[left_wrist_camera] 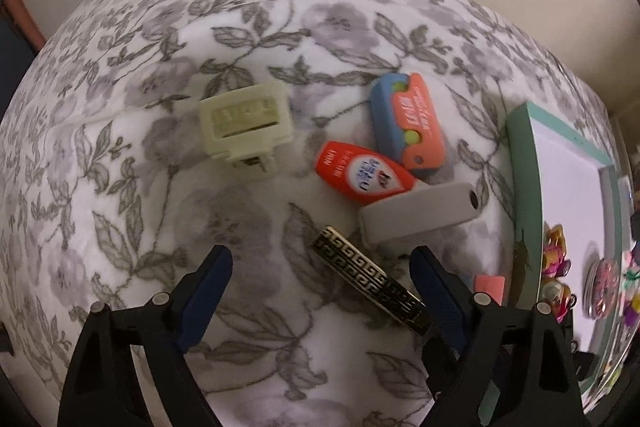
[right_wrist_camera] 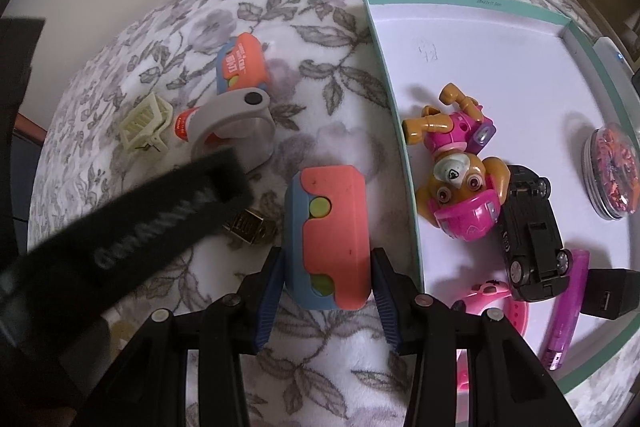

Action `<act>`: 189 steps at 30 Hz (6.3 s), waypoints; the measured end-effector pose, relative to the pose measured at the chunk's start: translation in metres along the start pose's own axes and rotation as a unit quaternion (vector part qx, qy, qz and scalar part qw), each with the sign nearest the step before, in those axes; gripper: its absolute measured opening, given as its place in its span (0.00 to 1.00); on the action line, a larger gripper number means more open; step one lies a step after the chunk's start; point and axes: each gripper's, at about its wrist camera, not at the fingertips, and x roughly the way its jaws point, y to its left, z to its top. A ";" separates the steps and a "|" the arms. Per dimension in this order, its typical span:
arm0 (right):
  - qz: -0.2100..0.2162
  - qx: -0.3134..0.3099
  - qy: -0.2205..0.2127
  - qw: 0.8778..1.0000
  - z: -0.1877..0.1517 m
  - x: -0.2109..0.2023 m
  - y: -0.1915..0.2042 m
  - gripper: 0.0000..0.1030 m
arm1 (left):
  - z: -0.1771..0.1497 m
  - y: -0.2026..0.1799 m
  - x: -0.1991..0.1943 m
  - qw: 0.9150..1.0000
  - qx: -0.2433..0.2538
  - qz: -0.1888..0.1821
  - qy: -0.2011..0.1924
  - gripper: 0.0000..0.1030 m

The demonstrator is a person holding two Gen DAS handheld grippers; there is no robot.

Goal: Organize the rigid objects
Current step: 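Grasp the pink-and-blue block with the right tool while the left tool grasps the gold patterned bar, then carry the pink-and-blue block and gold bar into the tray and release both, then lift both open tools from the tray and move toward the remaining toys, then grasp the cream plug adapter with the left tool while the right tool grasps the white round watch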

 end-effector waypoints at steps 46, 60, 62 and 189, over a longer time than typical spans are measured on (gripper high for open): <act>0.041 0.016 -0.067 0.997 0.014 -0.068 -0.006 0.44 | -0.007 0.010 -0.107 0.995 -0.003 -0.078 -0.059 0.15; 0.015 0.091 -0.105 0.990 0.026 -0.092 -0.078 0.44 | -0.021 -0.068 -0.125 0.984 0.075 -0.145 -0.067 0.15; 0.014 0.105 -0.104 0.989 0.028 -0.089 -0.091 0.44 | -0.020 -0.082 -0.117 0.984 0.085 -0.148 -0.056 0.15; 0.020 -0.073 -0.098 0.992 0.063 -0.024 0.046 1.00 | 0.038 0.123 -0.053 0.985 -0.152 -0.066 -0.052 0.90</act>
